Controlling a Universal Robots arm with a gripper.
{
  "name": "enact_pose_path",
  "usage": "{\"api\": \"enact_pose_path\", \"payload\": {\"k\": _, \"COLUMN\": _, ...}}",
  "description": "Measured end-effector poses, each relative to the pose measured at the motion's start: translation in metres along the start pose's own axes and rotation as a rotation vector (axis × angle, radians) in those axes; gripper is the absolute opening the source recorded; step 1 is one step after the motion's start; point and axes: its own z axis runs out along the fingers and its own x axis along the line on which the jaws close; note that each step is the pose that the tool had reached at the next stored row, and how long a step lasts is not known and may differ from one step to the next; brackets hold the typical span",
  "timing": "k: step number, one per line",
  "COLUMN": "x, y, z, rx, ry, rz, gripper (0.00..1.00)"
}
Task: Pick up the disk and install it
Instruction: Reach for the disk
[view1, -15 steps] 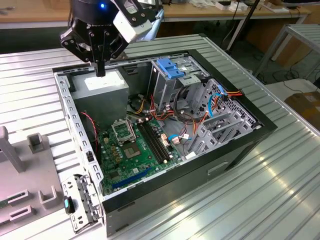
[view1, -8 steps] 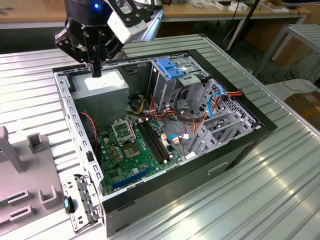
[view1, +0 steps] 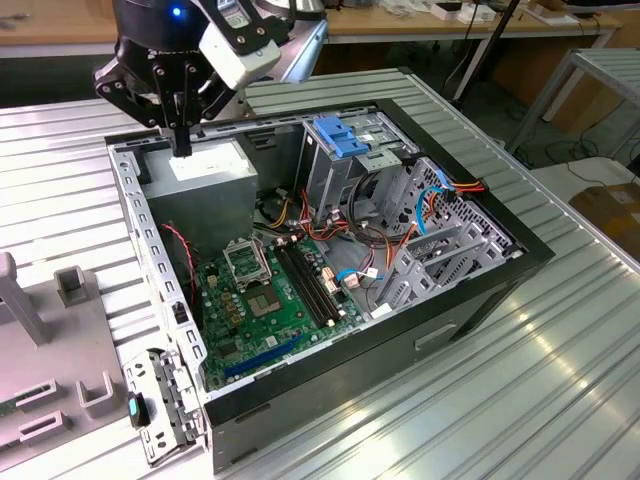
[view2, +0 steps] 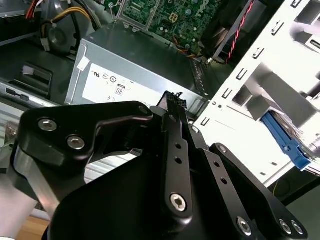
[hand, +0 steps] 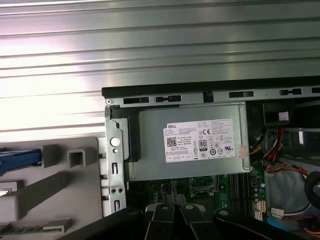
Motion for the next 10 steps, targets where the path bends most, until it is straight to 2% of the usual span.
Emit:
{"api": "enact_pose_path", "payload": {"k": 4, "x": 0.0150, "y": -0.0010, "z": -0.0004, "rx": 0.0000, "ry": 0.0000, "rz": 0.000, "gripper": 0.11}}
{"api": "enact_pose_path", "payload": {"k": 6, "x": 0.0258, "y": -0.0011, "z": -0.0007, "rx": 0.0001, "ry": 0.0001, "rz": 0.000, "gripper": 0.11}}
{"api": "enact_pose_path", "payload": {"k": 10, "x": 0.0370, "y": -0.0001, "z": -0.0009, "rx": 0.0000, "ry": 0.0000, "rz": 0.000, "gripper": 0.11}}
